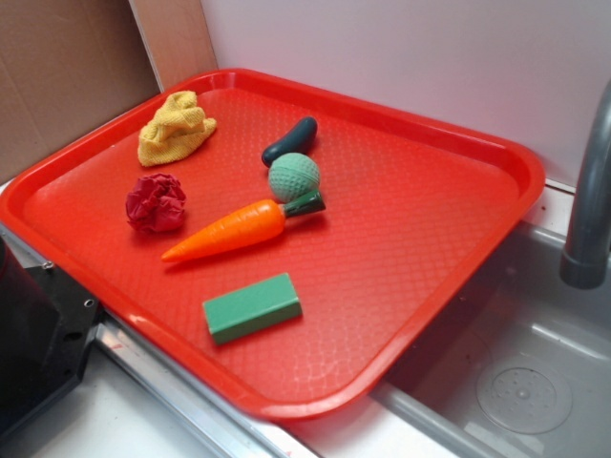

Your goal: Grab the plastic pickle.

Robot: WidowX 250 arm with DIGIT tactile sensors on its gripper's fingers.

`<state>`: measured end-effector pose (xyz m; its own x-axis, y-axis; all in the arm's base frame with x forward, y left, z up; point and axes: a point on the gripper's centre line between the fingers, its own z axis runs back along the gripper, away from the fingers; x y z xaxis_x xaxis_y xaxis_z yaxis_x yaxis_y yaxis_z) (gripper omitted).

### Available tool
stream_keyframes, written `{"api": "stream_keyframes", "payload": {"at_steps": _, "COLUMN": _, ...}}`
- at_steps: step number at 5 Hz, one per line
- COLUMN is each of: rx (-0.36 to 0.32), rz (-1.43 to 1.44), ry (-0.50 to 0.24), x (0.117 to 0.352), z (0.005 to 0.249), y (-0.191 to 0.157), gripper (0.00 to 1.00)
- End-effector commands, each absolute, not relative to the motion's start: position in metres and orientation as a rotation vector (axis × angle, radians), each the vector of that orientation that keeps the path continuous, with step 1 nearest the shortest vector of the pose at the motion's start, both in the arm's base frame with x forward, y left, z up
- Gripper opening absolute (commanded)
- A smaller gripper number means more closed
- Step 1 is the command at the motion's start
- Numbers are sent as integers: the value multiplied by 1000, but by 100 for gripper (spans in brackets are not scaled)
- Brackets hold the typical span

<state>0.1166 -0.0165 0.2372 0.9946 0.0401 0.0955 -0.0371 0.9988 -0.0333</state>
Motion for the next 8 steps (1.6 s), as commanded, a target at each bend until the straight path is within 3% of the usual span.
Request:
{"api": "stream_keyframes", "payload": {"at_steps": 1, "rx": -31, "rz": 39, "ry": -96, "x": 117, "z": 237, "y": -17, "gripper": 100}}
{"api": "stream_keyframes", "payload": {"at_steps": 3, "rx": -49, "rz": 181, "ry": -132, "x": 139, "z": 221, "y": -12, "gripper": 100}}
{"api": "stream_keyframes", "payload": {"at_steps": 4, "rx": -25, "rz": 269, "ry": -178, "x": 156, "z": 207, "y": -17, "gripper": 100}}
{"api": "stream_keyframes", "payload": {"at_steps": 7, "rx": 33, "rz": 411, "ry": -163, "x": 212, "z": 152, "y": -9, "gripper": 100}}
{"api": "stream_keyframes", "payload": {"at_steps": 8, "rx": 21, "rz": 402, "ry": -150, "x": 231, "z": 128, "y": -2, "gripper": 100}}
